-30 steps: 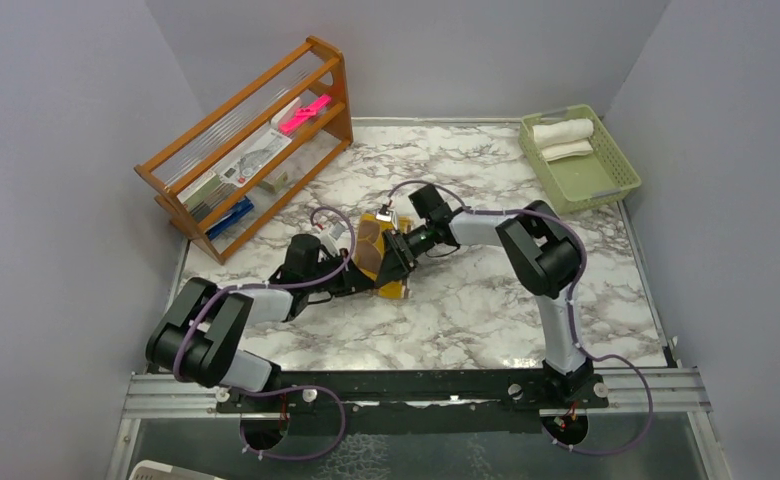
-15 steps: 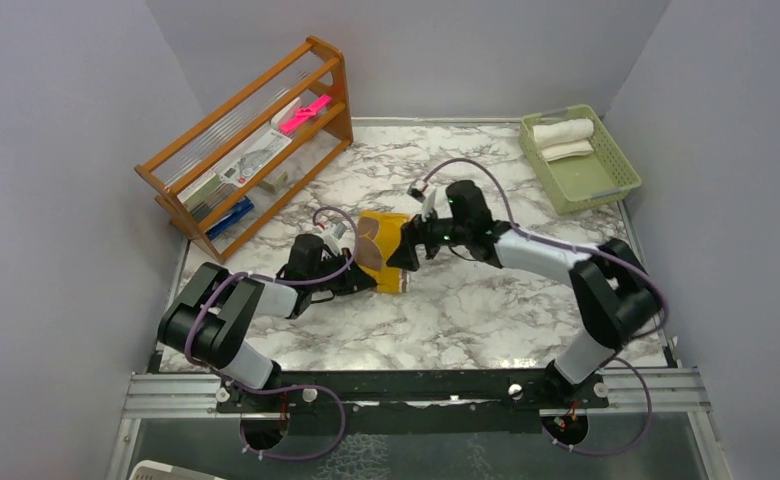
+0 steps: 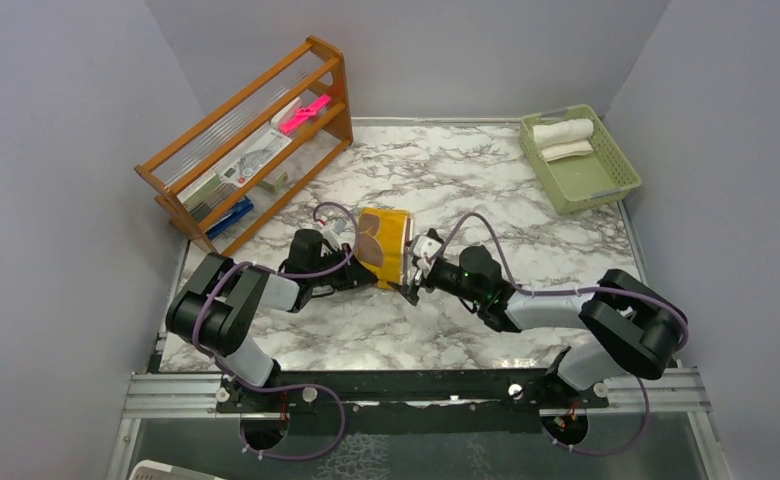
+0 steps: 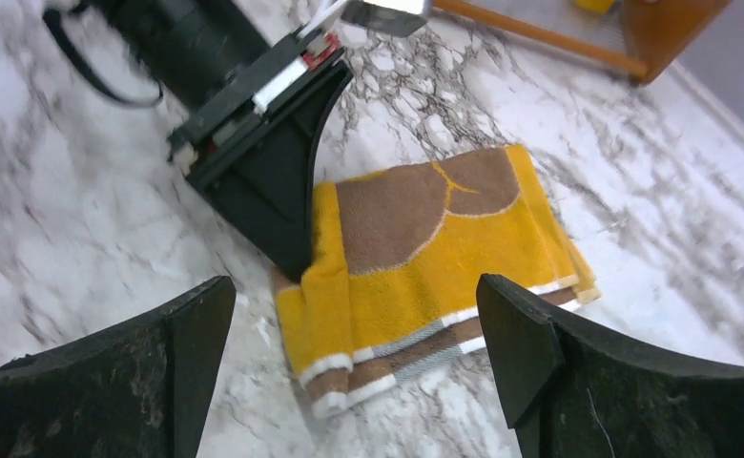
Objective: Roll the towels
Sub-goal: Roll the towel at the center of the board.
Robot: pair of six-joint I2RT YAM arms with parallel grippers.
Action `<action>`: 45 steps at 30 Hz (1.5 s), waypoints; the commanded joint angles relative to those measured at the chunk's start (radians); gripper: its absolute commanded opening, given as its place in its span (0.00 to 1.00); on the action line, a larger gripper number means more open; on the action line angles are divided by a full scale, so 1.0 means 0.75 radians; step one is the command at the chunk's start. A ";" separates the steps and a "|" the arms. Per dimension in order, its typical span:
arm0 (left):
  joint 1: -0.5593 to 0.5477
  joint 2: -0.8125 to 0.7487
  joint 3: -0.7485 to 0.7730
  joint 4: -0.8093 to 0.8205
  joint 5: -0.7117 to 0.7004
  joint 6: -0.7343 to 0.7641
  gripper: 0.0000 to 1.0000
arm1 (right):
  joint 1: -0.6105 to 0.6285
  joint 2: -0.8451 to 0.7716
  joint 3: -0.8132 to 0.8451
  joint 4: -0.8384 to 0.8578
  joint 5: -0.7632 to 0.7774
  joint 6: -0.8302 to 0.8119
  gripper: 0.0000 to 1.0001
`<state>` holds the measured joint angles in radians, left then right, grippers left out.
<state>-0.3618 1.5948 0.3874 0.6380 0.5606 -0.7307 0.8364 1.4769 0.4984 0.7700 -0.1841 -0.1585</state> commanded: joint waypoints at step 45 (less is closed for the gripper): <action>0.175 0.032 0.100 -0.038 0.247 -0.039 0.00 | 0.185 0.524 0.323 -0.713 0.122 -1.066 0.07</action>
<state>-0.2462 1.6714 0.4488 0.6125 0.7338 -0.7639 0.9760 1.8317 0.7540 0.4374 -0.0792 -1.0187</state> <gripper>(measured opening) 0.009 0.105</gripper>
